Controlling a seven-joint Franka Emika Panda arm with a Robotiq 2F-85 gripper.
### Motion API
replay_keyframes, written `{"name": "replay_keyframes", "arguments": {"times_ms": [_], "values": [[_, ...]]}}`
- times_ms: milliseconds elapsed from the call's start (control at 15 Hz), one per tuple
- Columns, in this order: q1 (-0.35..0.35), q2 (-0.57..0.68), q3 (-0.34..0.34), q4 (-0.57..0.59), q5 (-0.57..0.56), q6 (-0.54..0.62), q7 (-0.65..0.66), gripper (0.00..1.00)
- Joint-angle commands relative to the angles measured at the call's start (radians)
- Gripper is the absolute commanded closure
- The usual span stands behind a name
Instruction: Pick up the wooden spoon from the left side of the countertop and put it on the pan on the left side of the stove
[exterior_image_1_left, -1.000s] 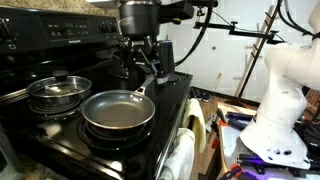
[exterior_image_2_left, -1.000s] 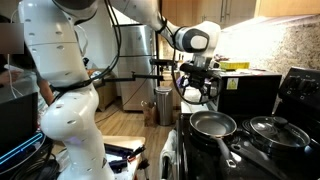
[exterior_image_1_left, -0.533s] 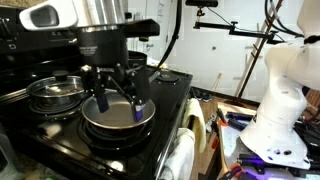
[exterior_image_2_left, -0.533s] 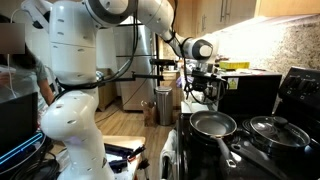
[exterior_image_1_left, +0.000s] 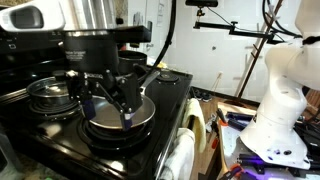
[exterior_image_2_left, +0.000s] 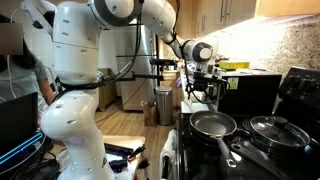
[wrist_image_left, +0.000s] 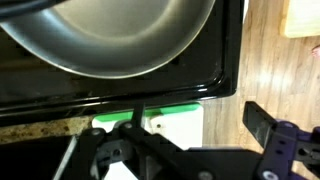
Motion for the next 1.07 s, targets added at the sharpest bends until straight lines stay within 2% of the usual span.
{"name": "replay_keyframes", "arguments": {"times_ms": [0, 400, 667, 1000], "values": [[-0.002, 0.075, 0.047, 0.032, -0.009, 0.114, -0.069, 0.00], [0.014, 0.233, 0.114, 0.140, -0.016, 0.068, -0.185, 0.00], [0.047, 0.339, 0.121, 0.231, -0.039, 0.036, -0.201, 0.00], [0.091, 0.439, 0.100, 0.309, -0.078, 0.088, -0.155, 0.00]]}}
